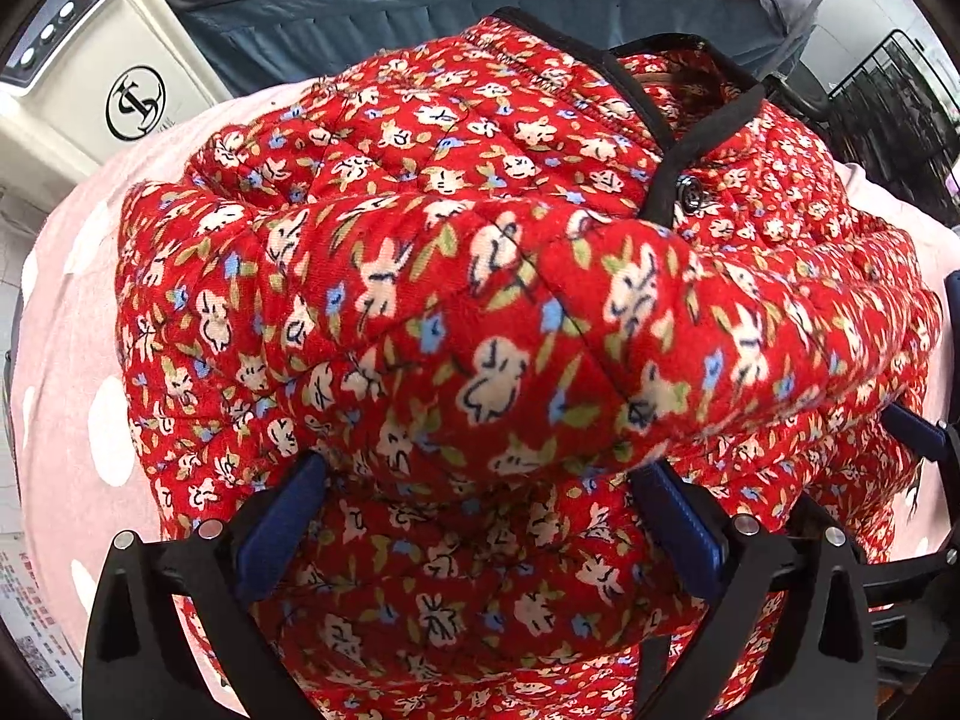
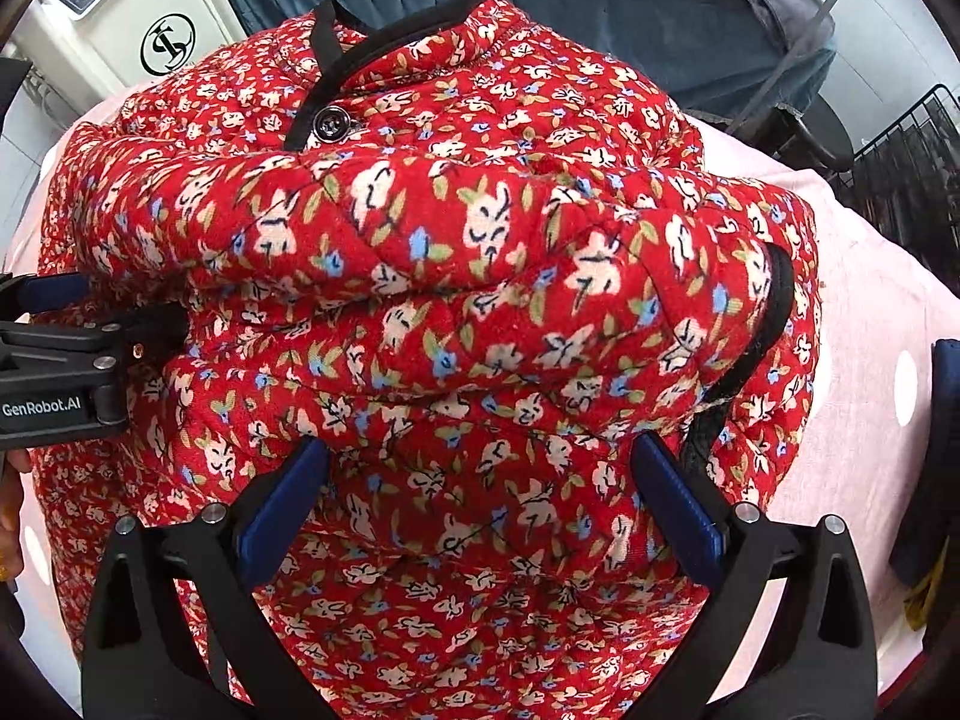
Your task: Fold large clothes
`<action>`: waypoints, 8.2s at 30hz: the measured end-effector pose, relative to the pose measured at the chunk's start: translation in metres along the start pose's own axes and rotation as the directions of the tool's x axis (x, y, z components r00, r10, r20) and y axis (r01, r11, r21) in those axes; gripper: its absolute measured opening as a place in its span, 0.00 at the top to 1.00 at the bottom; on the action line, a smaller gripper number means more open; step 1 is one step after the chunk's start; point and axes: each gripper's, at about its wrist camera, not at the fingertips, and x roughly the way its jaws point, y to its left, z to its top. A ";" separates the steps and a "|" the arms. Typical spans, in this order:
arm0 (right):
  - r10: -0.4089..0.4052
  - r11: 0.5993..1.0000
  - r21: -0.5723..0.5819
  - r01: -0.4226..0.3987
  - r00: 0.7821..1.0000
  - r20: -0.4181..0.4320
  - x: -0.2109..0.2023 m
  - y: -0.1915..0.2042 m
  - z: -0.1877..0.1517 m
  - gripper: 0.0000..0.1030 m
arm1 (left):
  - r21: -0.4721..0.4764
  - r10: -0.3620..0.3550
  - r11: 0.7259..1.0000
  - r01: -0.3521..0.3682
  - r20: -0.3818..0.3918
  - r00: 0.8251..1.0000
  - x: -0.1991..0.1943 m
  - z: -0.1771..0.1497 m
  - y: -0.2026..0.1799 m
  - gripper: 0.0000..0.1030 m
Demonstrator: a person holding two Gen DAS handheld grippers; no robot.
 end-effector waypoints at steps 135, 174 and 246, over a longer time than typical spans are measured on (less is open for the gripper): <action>0.672 0.718 0.424 -0.552 0.709 -0.216 -0.103 -0.174 -0.380 0.73 | -0.174 -0.379 0.919 0.354 -0.143 0.914 -0.075 -0.400 0.117 0.66; 0.701 0.045 0.662 -0.748 0.496 0.512 -0.080 -0.280 -0.034 0.69 | -0.262 -0.114 0.937 0.230 0.394 0.912 -0.202 -0.236 0.204 0.25; 0.273 0.961 -0.083 -0.265 0.955 0.117 -0.142 -0.056 -0.139 0.28 | -0.106 -0.090 0.987 0.121 0.262 0.961 -0.109 -0.142 0.136 0.84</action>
